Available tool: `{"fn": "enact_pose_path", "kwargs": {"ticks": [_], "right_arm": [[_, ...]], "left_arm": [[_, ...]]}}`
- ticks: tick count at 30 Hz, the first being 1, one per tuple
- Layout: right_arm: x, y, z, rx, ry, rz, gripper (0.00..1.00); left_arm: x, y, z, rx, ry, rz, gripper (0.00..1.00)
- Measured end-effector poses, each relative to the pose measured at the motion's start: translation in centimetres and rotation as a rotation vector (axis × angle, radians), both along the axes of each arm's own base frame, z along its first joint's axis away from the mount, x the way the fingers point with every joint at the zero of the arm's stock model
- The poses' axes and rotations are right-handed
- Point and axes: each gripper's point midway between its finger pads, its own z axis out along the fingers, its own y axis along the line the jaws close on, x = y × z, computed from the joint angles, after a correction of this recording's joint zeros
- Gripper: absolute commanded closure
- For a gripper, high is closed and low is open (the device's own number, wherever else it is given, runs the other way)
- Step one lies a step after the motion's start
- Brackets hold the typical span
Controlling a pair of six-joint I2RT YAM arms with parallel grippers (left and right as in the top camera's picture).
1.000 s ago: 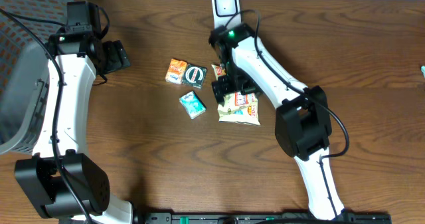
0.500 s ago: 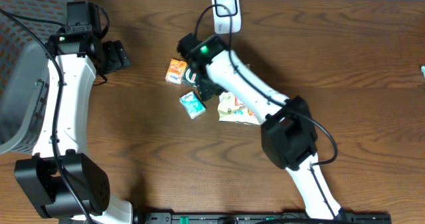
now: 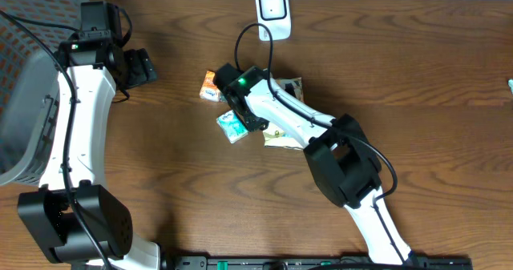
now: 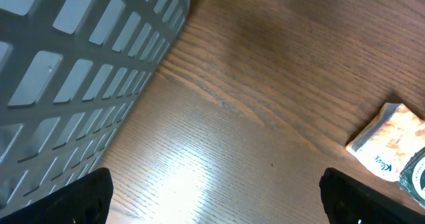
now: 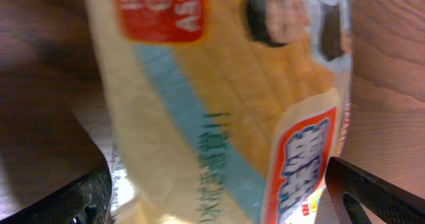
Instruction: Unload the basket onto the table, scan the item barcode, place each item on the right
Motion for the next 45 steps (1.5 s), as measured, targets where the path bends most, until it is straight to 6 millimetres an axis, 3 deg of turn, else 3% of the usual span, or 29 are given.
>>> {"fn": "enact_pose_path", "kwargs": {"ticks": [2, 5, 11, 12, 13, 20, 25, 28, 32, 36, 40, 45], "right_arm": [[0.1, -0.4, 0.0, -0.001, -0.005, -0.009, 0.10], [0.3, -1.1, -0.3, -0.008, -0.006, -0.026, 0.42], [0.6, -2.0, -0.7, -0.002, 0.005, -0.052, 0.84], [0.6, -2.1, -0.6, -0.006, 0.000, -0.053, 0.96], [0.7, -2.2, -0.5, -0.010, -0.005, -0.056, 0.99], [1.0, -3.0, 0.6, 0.026, 0.023, -0.070, 0.99], [1.5, -3.4, 2.1, 0.184, 0.079, -0.100, 0.99], [2.1, -3.1, 4.2, 0.334, 0.097, -0.096, 0.98], [2.9, -2.9, 10.1, 0.610, 0.083, -0.061, 0.99], [3.0, -2.4, 13.3, 0.819, 0.116, 0.003, 0.99], [2.6, -1.5, 13.3, 0.948, 0.187, 0.030, 0.99], [2.0, 0.2, 11.1, 1.081, 0.272, 0.059, 0.99]], "left_arm": [[0.0, 0.0, 0.0, 0.000, 0.000, 0.000, 0.03], [0.0, 0.0, 0.0, 0.000, 0.000, 0.000, 0.03], [0.0, 0.0, 0.0, 0.000, 0.000, 0.000, 0.02], [0.0, 0.0, 0.0, 0.000, 0.000, 0.000, 0.02], [0.0, 0.0, 0.0, 0.000, 0.000, 0.000, 0.02], [0.0, 0.0, 0.0, 0.000, 0.000, 0.000, 0.02], [0.0, 0.0, 0.0, 0.000, 0.000, 0.000, 0.02], [0.0, 0.0, 0.0, 0.000, 0.001, 0.000, 0.02], [0.0, 0.0, 0.0, 0.000, 0.001, 0.000, 0.02], [0.0, 0.0, 0.0, 0.000, 0.000, 0.000, 0.02], [0.0, 0.0, 0.0, 0.000, 0.000, 0.000, 0.03], [0.0, 0.0, 0.0, 0.000, 0.000, 0.000, 0.02]]}}
